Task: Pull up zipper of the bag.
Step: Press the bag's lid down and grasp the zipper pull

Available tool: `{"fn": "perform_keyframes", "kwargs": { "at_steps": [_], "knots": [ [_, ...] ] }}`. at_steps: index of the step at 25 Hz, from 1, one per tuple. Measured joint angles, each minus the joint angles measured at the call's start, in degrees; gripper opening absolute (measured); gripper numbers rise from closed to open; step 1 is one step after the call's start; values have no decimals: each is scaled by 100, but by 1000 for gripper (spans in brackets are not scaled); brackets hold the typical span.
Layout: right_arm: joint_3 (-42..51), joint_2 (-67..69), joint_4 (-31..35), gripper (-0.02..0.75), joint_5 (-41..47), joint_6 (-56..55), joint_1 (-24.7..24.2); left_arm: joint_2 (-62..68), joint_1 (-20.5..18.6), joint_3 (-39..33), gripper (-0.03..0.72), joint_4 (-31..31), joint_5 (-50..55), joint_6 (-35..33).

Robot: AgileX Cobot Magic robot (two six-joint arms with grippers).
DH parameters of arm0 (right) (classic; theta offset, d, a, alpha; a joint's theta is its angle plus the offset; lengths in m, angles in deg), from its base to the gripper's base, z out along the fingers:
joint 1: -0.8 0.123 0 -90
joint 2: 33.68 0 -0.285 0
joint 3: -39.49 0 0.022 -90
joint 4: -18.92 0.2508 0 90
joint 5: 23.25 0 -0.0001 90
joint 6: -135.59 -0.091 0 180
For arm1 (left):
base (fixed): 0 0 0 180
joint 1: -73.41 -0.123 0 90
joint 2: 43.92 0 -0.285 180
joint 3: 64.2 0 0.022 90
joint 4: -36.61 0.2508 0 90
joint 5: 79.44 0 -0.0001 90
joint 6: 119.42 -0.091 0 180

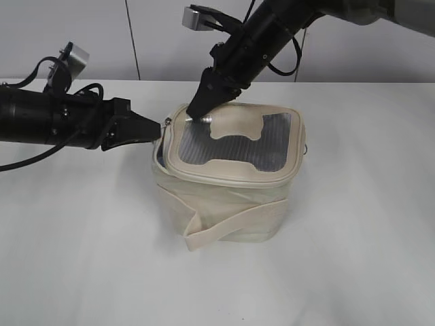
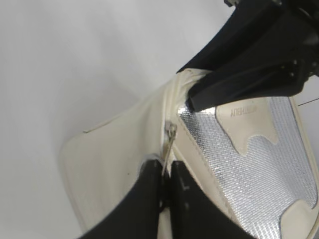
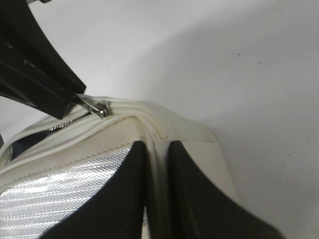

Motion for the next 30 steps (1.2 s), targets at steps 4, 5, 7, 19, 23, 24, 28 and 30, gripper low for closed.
{"fn": "perform_keyframes", "kwargs": {
  "at_steps": [4,5,7,19,23,24,28,30],
  "knots": [
    [0,0,0,108,0,0,0,0,0,0,11,-27,-33,-94],
    [0,0,0,108,0,0,0,0,0,0,11,-33,-33,-100],
    [0,0,0,108,0,0,0,0,0,0,10,-33,-33,-118],
    [0,0,-42,107,18,-7,0,-179,-333,0,4,230,268,-111],
    [0,0,-37,106,35,-18,0,-186,-345,0,4,445,332,33],
    [0,0,-37,106,35,-45,0,-186,-340,-7,4,488,351,80],
    [0,0,-42,106,40,-112,0,-190,-340,-291,4,476,476,119],
    [0,0,-48,106,40,-171,5,-237,-340,-541,4,445,604,129]
  ]
}}
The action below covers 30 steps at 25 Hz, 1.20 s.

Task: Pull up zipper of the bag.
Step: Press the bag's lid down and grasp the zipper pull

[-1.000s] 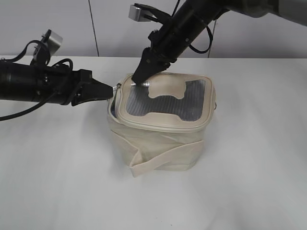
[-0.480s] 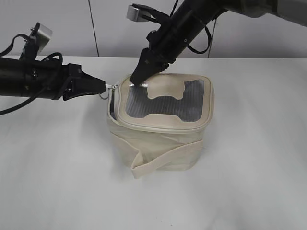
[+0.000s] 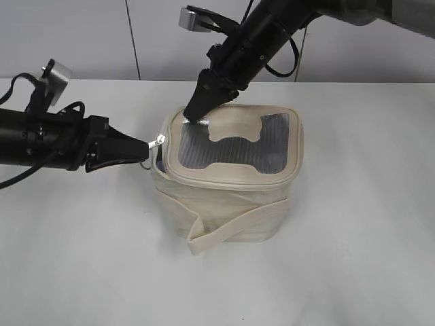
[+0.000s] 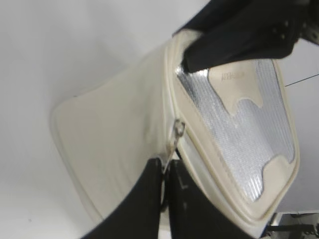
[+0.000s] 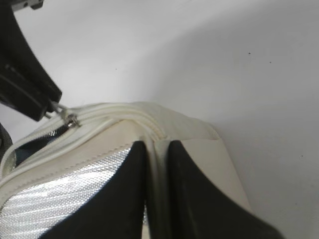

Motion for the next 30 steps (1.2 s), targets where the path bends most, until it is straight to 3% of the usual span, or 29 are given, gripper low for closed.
{"fn": "perform_keyframes", "kwargs": {
  "at_steps": [7,14,24,30],
  "knots": [
    [0,8,52,102,5,-303,13,-750,0,-714,4,19,-40,42],
    [-30,64,209,102,17,-597,95,-1259,27,-1064,4,476,-58,513],
    [-30,64,313,97,17,-935,62,-1265,1162,-1112,4,504,-546,799],
    [-30,64,325,97,17,-992,62,-1260,1545,-1112,4,272,-888,822]
  ]
}}
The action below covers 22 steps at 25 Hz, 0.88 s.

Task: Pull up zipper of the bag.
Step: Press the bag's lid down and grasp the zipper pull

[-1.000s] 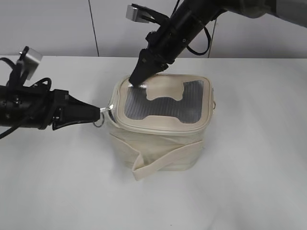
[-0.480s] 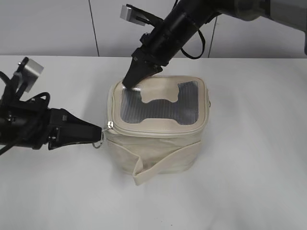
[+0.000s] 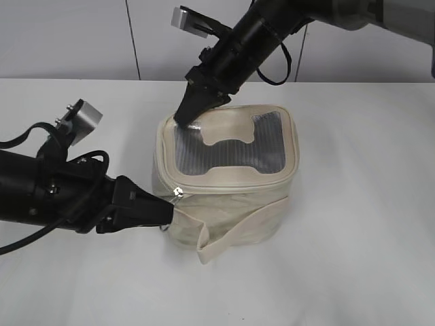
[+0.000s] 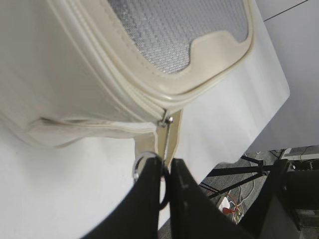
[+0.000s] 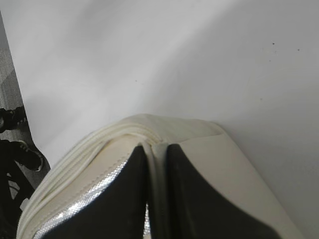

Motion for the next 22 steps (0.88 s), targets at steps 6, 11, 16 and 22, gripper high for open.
{"fn": "perform_keyframes", "kwargs": {
  "at_steps": [6,11,16,22],
  "knots": [
    [0,5,19,95,-5,-7,-1,374,352,360,4,-8,-22,2],
    [0,9,21,94,-5,-18,-13,970,766,993,4,23,124,8],
    [0,9,21,94,-5,-33,-18,1133,849,1140,4,39,196,116],
    [-5,9,10,113,-37,-111,-44,994,801,1133,275,498,1113,474]
  ]
}}
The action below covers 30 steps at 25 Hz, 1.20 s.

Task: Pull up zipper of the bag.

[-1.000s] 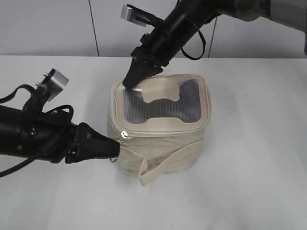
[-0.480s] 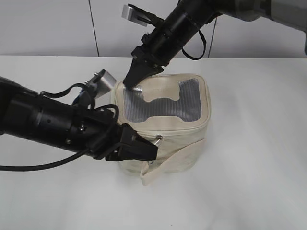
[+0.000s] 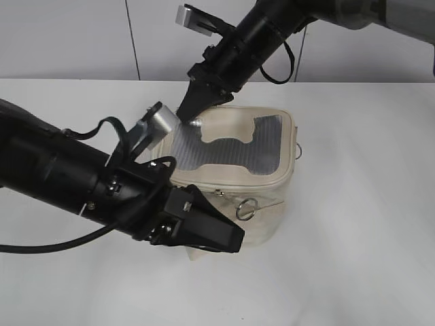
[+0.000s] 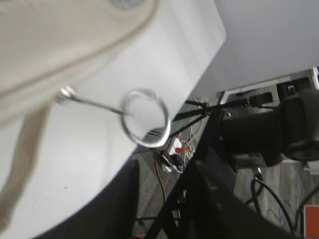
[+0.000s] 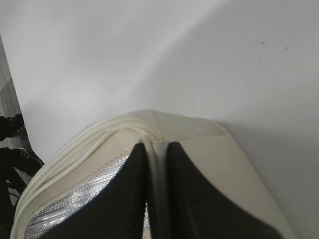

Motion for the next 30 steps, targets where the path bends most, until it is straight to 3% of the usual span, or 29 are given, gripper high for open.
{"fn": "perform_keyframes", "kwargs": {
  "at_steps": [2,6,9,13,16,18,21,24,27,30],
  "knots": [
    [0,0,20,200,-22,-22,-6,-307,11,-99,369,245,-27,330],
    [-9,0,35,378,-92,-64,-13,-1363,11,-717,396,477,-797,841],
    [-9,-41,-42,418,-103,-154,-17,-2208,11,-1134,398,649,-1533,1301],
    [-9,-330,-390,426,-71,-392,-58,-3035,-56,-1251,398,1356,-2396,2289],
    [-9,-621,-598,430,-21,-615,-237,-3249,-604,-1251,398,1718,-2495,2641],
    [19,-816,-615,430,-21,-739,-452,-3152,-1247,-1190,398,1957,-2284,2667],
    [340,-1112,-627,430,-21,-845,-764,-2658,-2151,-593,398,2097,-1515,2280],
    [1192,-1544,-650,431,-70,-865,-1041,-1842,-2543,616,398,2096,-851,1995],
    [2411,-2101,-601,431,-640,-709,-1245,-871,-2432,1811,396,2097,-97,1917],
    [3783,-2865,-240,431,-1261,-262,-1502,114,-1989,2904,390,2127,144,1917]
  ]
}}
